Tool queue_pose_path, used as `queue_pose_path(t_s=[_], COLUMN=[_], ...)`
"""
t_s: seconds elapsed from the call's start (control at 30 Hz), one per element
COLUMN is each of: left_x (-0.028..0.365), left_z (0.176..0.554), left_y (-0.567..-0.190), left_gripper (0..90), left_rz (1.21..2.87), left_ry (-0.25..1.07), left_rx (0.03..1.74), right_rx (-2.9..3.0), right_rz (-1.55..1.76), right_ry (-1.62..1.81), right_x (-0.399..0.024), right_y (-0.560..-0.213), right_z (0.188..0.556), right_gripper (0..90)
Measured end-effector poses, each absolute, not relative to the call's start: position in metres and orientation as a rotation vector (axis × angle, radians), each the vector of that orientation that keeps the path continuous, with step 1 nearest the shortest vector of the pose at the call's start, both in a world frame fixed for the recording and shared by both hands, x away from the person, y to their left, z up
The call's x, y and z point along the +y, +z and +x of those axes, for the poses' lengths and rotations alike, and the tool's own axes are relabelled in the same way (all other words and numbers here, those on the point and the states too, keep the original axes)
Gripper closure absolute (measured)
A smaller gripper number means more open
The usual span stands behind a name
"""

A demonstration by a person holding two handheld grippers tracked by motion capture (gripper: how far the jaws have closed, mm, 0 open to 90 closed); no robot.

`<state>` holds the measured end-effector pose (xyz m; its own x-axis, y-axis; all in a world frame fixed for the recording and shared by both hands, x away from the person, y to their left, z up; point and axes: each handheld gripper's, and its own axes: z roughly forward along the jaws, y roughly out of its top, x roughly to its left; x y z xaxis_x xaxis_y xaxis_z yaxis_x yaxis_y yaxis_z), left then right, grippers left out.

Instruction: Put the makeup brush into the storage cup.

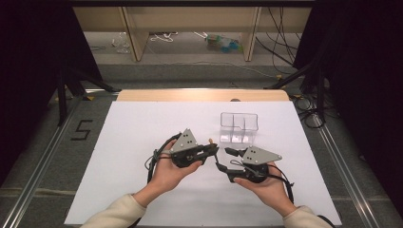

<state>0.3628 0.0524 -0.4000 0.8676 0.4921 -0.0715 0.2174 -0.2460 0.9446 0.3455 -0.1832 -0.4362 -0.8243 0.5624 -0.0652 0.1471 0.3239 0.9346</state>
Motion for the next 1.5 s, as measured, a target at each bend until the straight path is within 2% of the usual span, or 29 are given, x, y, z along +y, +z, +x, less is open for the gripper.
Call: queue_pose_path(t_s=[0.83,0.93,1.2,1.5], left_x=[0.048,0.047,0.046,0.046], left_z=[0.360,0.360,0.360,0.360], left_y=[-0.400,-0.400,-0.401,-0.402], left_gripper=[83.3,83.3,83.3,83.3], left_rz=[1.883,1.884,1.882,1.882], left_ry=[0.309,0.305,0.303,0.297], left_rx=[0.547,0.550,0.555,0.563], right_rx=[2.225,2.235,2.206,2.169], right_rz=[0.640,0.636,0.637,0.638], right_ry=[1.530,1.527,1.543,1.566], right_x=[-0.173,-0.172,-0.171,-0.169], right_y=[-0.439,-0.439,-0.440,-0.441], right_z=[0.349,0.349,0.350,0.351], right_gripper=[44.8,46.9,60.6,69.1])
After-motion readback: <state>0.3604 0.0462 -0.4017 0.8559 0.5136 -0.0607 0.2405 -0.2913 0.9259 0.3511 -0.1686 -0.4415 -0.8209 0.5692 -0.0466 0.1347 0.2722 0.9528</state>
